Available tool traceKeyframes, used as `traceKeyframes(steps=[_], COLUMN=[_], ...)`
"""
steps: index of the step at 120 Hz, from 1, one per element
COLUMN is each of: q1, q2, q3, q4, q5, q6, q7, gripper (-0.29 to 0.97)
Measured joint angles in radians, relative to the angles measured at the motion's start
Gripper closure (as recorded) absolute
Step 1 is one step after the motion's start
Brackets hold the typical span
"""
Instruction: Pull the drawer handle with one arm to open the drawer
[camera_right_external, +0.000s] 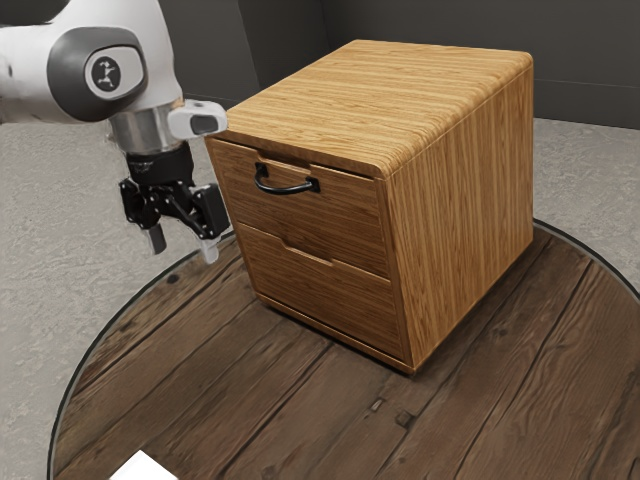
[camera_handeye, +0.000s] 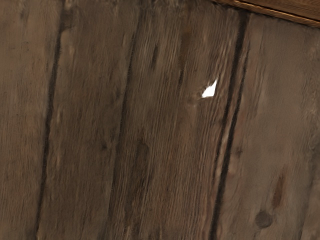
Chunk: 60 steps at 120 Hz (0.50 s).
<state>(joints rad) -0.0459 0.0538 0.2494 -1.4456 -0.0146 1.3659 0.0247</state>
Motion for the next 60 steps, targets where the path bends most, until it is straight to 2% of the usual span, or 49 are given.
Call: traceKeyframes(steps=[22, 28, 40, 60], q1=[-0.044, -0.046, -0.018, -0.016], q2=[-0.007, -0.083, -0.221, -0.244], q3=[0.004, 0.0, -0.045, -0.09], q4=[0.004, 0.014, 0.017, 0.014], q5=[-0.006, -0.015, -0.027, -0.028], q6=[0.056, 0.054, 0.018, 0.036], q7=[0.003, -0.02, -0.193, -0.493], gripper=[0.0, 0.0, 0.0, 0.0])
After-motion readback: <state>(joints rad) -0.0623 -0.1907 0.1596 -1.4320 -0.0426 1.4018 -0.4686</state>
